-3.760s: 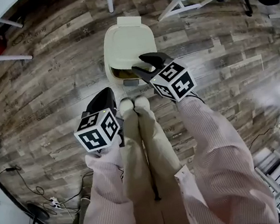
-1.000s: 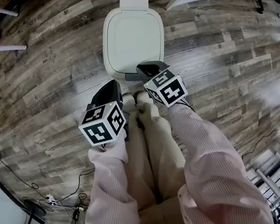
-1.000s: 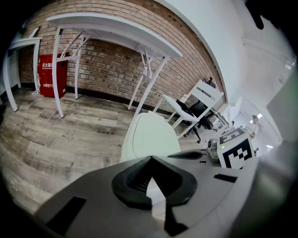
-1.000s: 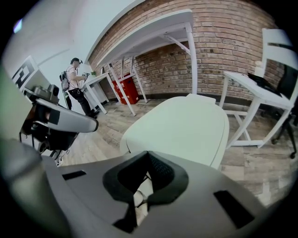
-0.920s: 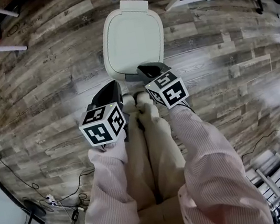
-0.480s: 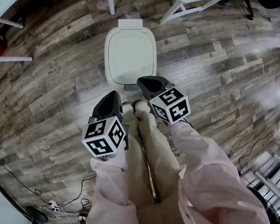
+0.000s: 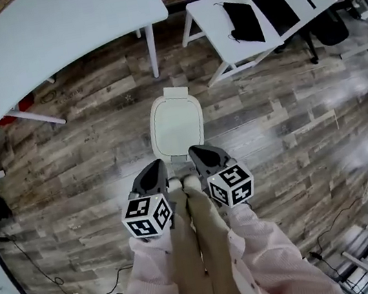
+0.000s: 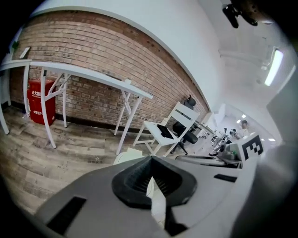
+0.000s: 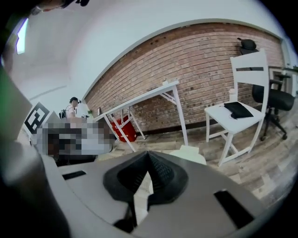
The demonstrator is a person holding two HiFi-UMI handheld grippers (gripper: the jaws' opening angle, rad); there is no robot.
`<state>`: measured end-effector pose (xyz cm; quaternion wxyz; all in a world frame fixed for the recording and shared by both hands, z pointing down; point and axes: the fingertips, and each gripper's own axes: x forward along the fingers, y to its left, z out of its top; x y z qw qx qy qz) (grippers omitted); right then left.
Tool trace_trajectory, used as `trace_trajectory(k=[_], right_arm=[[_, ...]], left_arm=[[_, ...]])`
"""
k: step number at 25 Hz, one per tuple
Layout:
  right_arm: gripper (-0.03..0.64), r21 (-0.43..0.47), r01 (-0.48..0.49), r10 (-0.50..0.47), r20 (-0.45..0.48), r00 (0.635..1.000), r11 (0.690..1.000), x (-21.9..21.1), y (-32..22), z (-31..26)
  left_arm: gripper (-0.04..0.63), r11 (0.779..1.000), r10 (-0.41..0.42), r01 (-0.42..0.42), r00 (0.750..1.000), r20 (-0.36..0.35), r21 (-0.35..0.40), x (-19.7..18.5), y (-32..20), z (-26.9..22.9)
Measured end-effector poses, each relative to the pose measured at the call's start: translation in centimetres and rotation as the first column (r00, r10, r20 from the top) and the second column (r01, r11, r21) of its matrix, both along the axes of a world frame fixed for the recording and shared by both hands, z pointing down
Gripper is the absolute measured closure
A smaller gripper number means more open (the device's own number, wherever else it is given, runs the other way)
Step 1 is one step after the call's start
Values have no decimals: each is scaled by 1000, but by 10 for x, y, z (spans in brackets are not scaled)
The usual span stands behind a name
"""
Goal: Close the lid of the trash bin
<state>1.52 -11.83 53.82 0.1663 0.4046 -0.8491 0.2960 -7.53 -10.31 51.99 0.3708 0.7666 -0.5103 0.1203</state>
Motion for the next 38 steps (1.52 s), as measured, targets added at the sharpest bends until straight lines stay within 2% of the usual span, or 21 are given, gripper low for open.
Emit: trace_trajectory(k=[4, 9, 18, 24, 31, 38], right_arm=[[614, 37, -59, 57, 40, 998, 998, 4, -8, -40], [614, 117, -73, 65, 67, 996, 991, 5, -13, -93], [614, 237, -89, 66, 103, 992, 967, 23, -21, -177], [614, 317, -103, 64, 133, 989, 943, 36, -20, -225], [614, 373, -104, 36, 186, 982, 922, 45, -20, -267], [614, 453, -116, 38, 177, 984, 884, 64, -24, -301]], left_arm=[[603, 998, 16, -16, 1000, 6, 64, 5, -10, -39], [603, 989, 44, -46, 999, 18, 140, 10, -17, -84], [603, 957, 52, -61, 998, 42, 284, 1, -34, -166], [603, 923, 48, -64, 997, 52, 379, -3, -38, -221], [603, 889, 35, -66, 997, 76, 453, -5, -35, -262], [603, 852, -10, -41, 996, 94, 522, -18, -38, -297]])
